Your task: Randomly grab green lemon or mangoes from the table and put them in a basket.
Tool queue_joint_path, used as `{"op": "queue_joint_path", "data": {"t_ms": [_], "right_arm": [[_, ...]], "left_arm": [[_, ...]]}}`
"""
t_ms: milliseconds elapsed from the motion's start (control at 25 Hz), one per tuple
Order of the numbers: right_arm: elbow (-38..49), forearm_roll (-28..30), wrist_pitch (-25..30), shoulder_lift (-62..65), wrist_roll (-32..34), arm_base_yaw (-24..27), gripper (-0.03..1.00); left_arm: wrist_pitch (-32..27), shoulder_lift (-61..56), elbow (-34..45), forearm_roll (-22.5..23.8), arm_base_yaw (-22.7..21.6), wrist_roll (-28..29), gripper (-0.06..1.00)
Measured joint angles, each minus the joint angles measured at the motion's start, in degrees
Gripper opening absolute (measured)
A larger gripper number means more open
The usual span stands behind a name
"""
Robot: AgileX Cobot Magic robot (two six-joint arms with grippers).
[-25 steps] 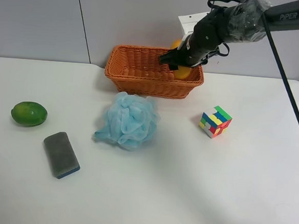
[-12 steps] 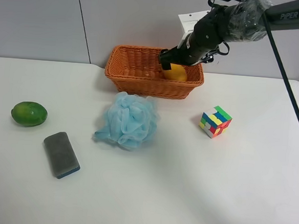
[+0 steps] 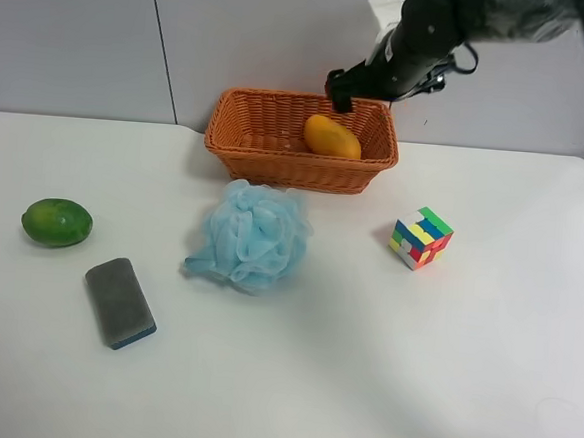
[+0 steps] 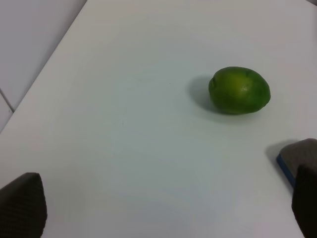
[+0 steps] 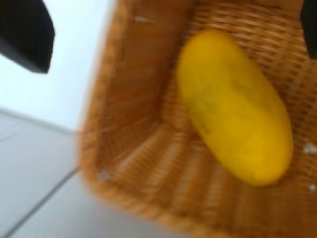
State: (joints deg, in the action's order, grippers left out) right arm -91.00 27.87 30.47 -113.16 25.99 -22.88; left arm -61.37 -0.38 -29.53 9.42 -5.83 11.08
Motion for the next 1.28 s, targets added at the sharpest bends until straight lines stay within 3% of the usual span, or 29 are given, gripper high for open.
{"op": "queue_joint_path", "data": {"t_ms": [320, 520, 720, 1080, 1280], "right_arm": [[-0.3, 0.87, 17.92, 19.05, -10.19, 0.0, 0.99], [-0.3, 6.66, 27.05, 28.11, -11.64, 0.56, 0.99], [-0.3, 10.93, 36.41, 35.44, -11.7, 4.56, 0.99], [0.4, 11.15, 38.87, 46.44, -11.8, 16.77, 0.99], [8.31, 8.9, 38.89, 56.33, -11.8, 18.13, 0.99]], "left_arm": [[0.0, 0.0, 0.0, 0.0, 0.0, 0.0, 0.99], [0.0, 0.0, 0.0, 0.0, 0.0, -0.06, 0.99], [0.0, 0.0, 0.0, 0.0, 0.0, -0.06, 0.99], [0.0, 0.0, 0.0, 0.0, 0.0, -0.06, 0.99], [0.0, 0.0, 0.0, 0.0, 0.0, -0.06, 0.99]]}}
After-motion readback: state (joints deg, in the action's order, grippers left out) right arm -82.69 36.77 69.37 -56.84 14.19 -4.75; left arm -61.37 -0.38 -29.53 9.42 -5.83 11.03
